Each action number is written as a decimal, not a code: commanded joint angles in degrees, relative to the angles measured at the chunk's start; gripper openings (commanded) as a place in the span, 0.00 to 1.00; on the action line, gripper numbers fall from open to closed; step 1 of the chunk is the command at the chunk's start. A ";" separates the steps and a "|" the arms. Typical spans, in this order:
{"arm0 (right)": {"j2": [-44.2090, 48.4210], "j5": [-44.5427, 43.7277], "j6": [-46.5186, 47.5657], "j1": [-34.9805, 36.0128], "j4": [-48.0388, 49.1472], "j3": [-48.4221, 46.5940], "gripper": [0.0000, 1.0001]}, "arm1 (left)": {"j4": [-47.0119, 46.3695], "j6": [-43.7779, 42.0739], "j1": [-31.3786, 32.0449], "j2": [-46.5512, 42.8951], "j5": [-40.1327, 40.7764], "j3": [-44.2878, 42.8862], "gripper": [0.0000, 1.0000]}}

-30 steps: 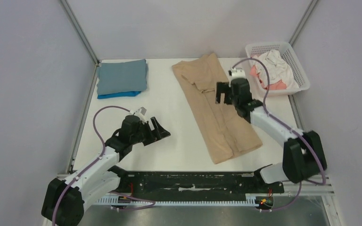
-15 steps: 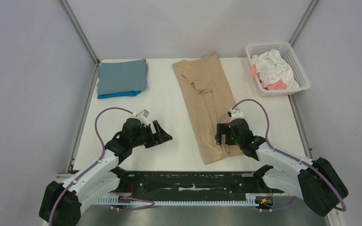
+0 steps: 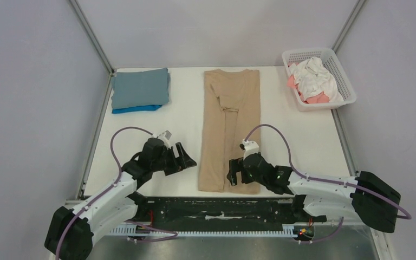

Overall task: Fold and stack the t-shirts
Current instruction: Rotate the tshirt 90 degrees, then grab the bottom of the folded rectangular tshirt with both arms, then fold the folded rectangular tshirt in 1/3 of the way

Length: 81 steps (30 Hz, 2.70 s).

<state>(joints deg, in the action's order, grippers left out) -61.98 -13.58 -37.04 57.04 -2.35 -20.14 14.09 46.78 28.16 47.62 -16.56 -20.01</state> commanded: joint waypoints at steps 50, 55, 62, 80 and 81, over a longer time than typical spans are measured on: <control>28.76 8.46 -11.32 4.00 -28.82 10.56 0.44 | -9.55 12.10 22.73 14.63 7.66 6.49 0.02; 28.99 13.46 -7.96 3.96 -24.39 11.41 0.05 | -8.28 11.81 23.61 11.44 4.90 6.56 0.02; 35.66 12.30 -5.43 3.96 -26.47 8.50 0.00 | -5.50 11.02 24.15 4.83 1.42 4.68 0.02; 17.98 -19.58 7.19 -6.69 -15.78 -8.82 0.00 | -6.70 1.06 13.95 27.66 9.44 -23.17 0.02; 16.94 -15.98 8.71 -9.05 -12.97 -8.78 0.00 | -6.91 0.93 12.96 28.90 9.76 -24.38 0.02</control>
<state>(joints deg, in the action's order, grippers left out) -42.44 -28.60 -35.09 54.65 -25.93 -26.96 8.56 50.70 44.77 73.19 -9.17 -40.27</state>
